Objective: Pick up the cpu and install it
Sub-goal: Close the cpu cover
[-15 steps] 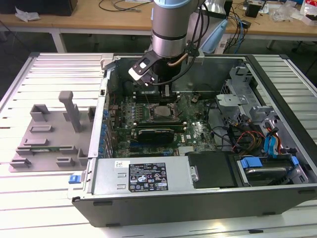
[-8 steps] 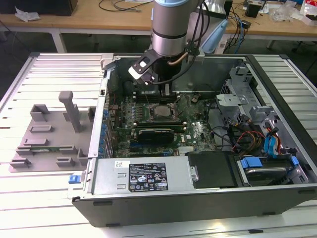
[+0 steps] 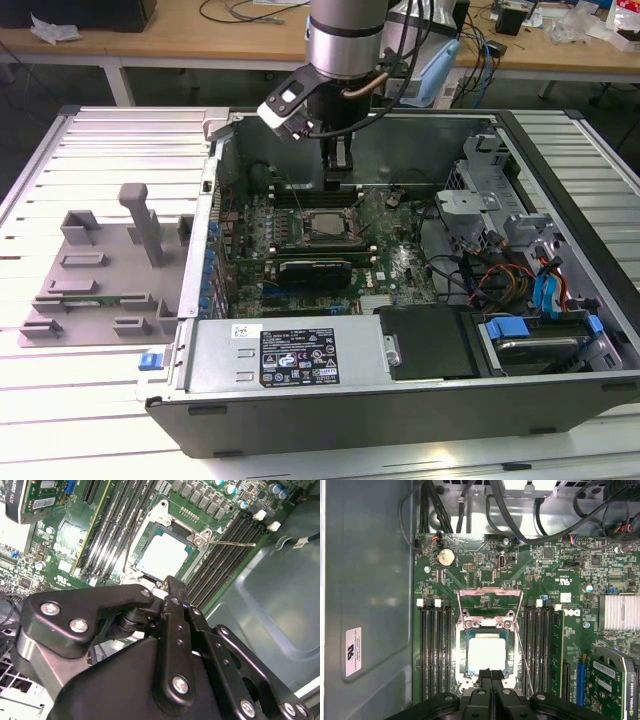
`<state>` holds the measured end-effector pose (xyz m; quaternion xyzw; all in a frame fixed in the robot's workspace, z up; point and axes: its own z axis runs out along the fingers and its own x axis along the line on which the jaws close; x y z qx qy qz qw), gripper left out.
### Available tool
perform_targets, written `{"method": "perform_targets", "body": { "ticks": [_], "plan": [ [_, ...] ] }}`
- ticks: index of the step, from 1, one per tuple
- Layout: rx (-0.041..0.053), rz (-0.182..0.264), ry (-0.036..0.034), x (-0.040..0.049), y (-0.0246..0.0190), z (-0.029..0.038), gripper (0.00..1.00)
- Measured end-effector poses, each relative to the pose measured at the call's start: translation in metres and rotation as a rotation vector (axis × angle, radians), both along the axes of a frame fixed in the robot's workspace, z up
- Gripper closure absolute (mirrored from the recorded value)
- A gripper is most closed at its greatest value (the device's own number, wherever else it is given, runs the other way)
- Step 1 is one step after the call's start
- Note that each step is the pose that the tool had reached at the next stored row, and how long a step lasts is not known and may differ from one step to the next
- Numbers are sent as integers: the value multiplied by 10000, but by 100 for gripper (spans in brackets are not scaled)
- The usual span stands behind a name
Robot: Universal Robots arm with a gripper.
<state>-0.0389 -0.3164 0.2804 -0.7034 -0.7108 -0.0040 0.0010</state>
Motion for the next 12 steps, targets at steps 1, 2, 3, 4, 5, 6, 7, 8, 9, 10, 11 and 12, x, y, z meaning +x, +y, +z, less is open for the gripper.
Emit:
{"method": "perform_targets", "body": {
  "ticks": [1, 2, 3, 4, 5, 6, 7, 8, 9, 10, 11, 12],
  "plan": [
    [-2, 0, 1, 0, 0, 1, 89],
    [-3, 0, 2, 0, 0, 2, 89],
    [-2, 1, 1, 1, 0, 2, 89],
    [-3, 2, 3, 5, 0, 2, 89],
    [-5, 0, 4, 17, -1, 3, 89],
    [-5, 0, 4, 34, -1, 3, 89],
    [-3, -1, 2, 55, -1, 2, 89],
    [-3, 0, 2, 101, -2, 2, 89],
    [-3, 1, 2, 145, -2, 2, 89],
    [-3, 0, 2, 165, -3, 2, 89],
    [-3, -1, 2, 186, -3, 2, 89],
    [-3, 2, 2, 237, -4, 2, 89]
  ]
}}
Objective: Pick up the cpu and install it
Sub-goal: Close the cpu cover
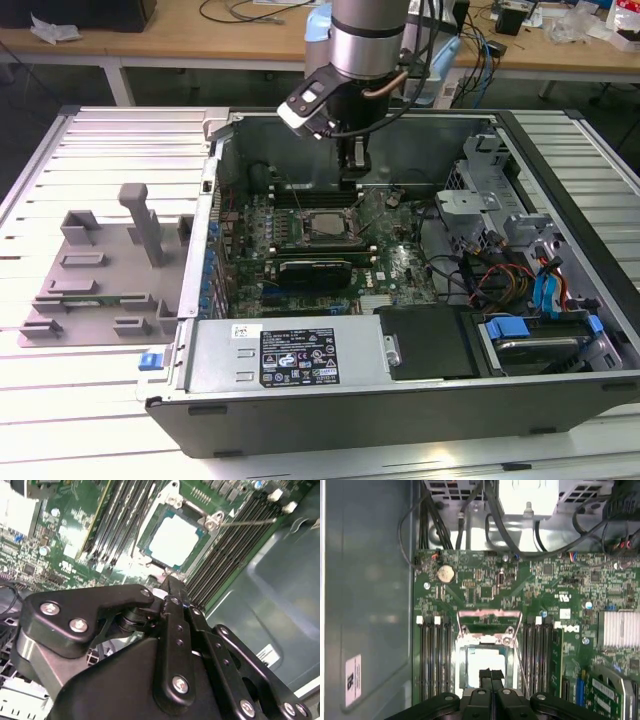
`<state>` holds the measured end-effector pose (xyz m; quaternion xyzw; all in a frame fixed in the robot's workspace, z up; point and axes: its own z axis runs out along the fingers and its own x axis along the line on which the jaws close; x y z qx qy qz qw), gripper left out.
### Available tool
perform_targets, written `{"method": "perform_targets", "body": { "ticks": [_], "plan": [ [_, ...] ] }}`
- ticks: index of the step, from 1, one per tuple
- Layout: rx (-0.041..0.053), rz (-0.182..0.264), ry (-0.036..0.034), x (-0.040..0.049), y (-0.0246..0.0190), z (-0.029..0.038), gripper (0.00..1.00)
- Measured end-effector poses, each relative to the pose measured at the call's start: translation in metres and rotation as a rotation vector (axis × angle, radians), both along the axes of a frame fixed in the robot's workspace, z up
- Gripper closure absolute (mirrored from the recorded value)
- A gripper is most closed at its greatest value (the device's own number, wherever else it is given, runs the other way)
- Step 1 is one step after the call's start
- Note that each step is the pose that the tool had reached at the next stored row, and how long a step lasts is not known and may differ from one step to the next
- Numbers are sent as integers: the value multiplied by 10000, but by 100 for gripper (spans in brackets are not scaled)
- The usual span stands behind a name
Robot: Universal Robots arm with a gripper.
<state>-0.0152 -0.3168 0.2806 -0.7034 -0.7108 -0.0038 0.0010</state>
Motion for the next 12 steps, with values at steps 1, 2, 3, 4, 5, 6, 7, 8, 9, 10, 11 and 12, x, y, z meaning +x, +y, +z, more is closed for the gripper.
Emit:
{"method": "perform_targets", "body": {
  "ticks": [1, 2, 3, 4, 5, 6, 7, 8, 9, 10, 11, 12],
  "plan": [
    [0, -2, 0, 32, -1, 0, 89],
    [0, -3, 0, 60, -2, 0, 89],
    [1, 0, 0, 105, -3, 0, 89],
    [1, -2, -1, 170, -6, -1, 89],
    [1, -2, -1, 243, -9, 0, 89],
    [0, -2, 0, 317, -14, 0, 89],
    [0, -2, 0, 367, -17, -1, 89],
    [1, -1, 0, 406, -19, -1, 89],
    [0, -1, 0, 483, -24, -1, 89],
    [0, -3, 0, 544, -28, -2, 89],
    [0, -1, 0, 599, -31, -2, 89],
    [1, -1, 0, 693, -34, -3, 89]
  ]
}}
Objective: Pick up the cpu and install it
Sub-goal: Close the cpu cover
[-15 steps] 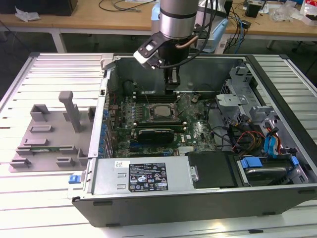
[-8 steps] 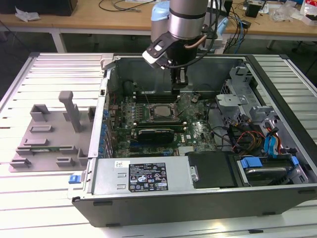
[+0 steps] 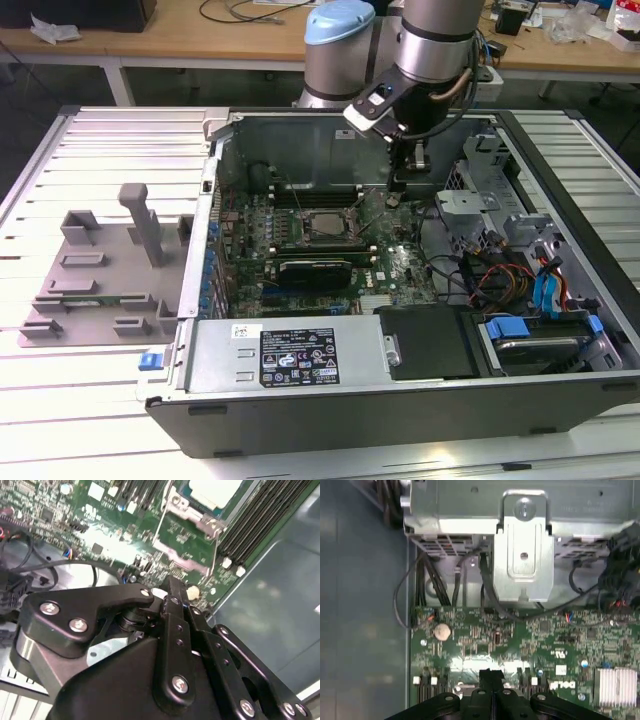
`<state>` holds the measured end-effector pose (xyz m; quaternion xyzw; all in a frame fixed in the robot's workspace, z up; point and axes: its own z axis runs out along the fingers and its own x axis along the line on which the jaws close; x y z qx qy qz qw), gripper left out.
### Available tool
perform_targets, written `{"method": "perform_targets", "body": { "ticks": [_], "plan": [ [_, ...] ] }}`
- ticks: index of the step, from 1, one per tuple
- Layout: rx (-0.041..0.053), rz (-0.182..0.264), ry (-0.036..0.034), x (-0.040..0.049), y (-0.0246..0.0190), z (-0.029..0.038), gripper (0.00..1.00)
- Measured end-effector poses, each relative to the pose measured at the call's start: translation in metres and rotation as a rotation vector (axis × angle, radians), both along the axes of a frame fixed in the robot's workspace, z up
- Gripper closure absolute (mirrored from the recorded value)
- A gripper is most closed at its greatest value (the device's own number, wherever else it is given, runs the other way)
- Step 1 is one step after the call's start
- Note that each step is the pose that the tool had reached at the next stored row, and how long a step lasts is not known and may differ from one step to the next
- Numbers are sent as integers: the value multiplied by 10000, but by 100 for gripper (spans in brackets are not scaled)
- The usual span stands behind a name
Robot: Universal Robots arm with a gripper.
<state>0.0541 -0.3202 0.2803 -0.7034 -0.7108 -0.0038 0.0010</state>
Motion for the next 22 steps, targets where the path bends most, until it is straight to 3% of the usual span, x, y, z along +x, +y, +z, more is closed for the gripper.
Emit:
{"method": "perform_targets", "body": {
  "ticks": [4, 17, 22],
  "plan": [
    [-1, -1, 0, 24, 0, -1, 89],
    [1, -1, -19, 24, 0, -364, 89],
    [1, -2, -20, 5, 0, -367, 89]
  ]
}}
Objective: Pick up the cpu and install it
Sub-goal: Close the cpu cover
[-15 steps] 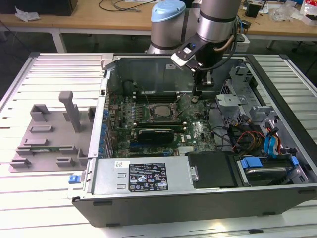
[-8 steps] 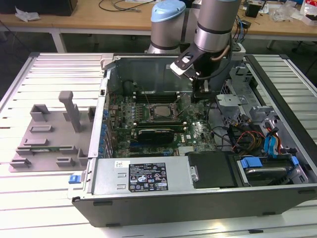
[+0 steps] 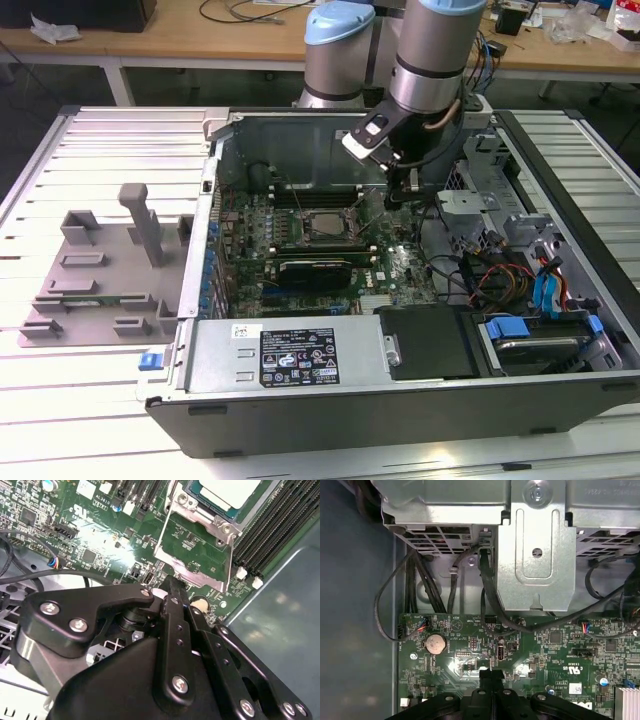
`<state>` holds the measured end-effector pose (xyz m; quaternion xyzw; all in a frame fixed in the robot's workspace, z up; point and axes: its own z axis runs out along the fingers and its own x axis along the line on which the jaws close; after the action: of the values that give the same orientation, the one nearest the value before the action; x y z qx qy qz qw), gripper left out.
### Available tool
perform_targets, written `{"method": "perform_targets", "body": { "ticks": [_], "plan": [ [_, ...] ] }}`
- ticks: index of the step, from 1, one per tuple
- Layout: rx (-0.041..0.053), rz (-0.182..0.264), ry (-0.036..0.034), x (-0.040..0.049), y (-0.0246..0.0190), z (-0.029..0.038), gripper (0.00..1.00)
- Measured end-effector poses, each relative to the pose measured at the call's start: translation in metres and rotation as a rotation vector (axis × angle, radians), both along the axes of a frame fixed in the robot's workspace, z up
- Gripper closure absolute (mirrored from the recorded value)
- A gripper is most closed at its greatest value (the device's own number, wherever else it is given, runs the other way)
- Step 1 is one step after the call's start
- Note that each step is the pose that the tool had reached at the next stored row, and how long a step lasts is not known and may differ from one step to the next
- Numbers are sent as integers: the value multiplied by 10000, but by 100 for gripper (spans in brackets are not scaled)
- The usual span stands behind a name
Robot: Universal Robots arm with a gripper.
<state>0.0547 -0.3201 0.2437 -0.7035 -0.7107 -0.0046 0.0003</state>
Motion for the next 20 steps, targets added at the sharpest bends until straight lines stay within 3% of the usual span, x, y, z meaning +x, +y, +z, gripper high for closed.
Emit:
{"method": "perform_targets", "body": {
  "ticks": [13, 20],
  "plan": [
    [-1, 2, -2, -347, 26, 1, 89],
    [-1, 1, -15, -662, 55, 1, 89]
  ]
}}
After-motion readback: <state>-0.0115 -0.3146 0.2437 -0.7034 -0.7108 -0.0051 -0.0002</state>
